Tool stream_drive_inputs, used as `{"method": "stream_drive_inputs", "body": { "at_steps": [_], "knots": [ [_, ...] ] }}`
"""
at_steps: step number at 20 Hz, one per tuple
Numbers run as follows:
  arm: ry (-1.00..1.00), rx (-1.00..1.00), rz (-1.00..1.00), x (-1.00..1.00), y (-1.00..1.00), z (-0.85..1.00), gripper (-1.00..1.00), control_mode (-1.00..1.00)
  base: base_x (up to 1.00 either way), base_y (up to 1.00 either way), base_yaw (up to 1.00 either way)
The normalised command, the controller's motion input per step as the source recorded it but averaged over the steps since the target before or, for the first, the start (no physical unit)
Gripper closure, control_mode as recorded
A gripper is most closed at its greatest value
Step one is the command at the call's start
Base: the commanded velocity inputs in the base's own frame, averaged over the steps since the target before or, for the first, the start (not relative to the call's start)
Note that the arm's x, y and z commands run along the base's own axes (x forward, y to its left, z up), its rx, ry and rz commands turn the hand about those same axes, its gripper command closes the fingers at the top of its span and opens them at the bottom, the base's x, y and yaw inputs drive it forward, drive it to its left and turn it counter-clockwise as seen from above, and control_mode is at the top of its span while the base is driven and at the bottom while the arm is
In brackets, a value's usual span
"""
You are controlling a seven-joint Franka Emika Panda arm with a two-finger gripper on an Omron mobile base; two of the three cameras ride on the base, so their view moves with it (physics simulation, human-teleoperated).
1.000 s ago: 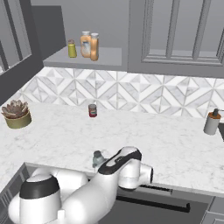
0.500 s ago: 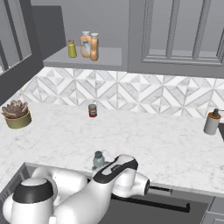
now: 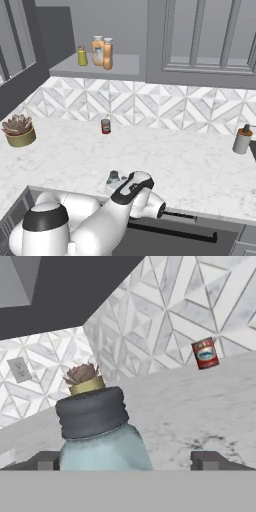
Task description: Put the shaker and condiment bottle from the counter next to their counterparts in the cabinet.
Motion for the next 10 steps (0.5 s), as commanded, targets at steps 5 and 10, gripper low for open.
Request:
{"method": "stream_drive_inputs", "body": {
  "at_steps": [5,10],
  "knots": [
    [0.09,0.01,0.01,0.37,0.07,-0.23,1.00,-1.00,0.00,0.00,0.00],
    [-0.18,-0.07,0.00,0.23,-0.14,0.48,1.00,-1.00,0.00,0.00,0.00]
  ]
}}
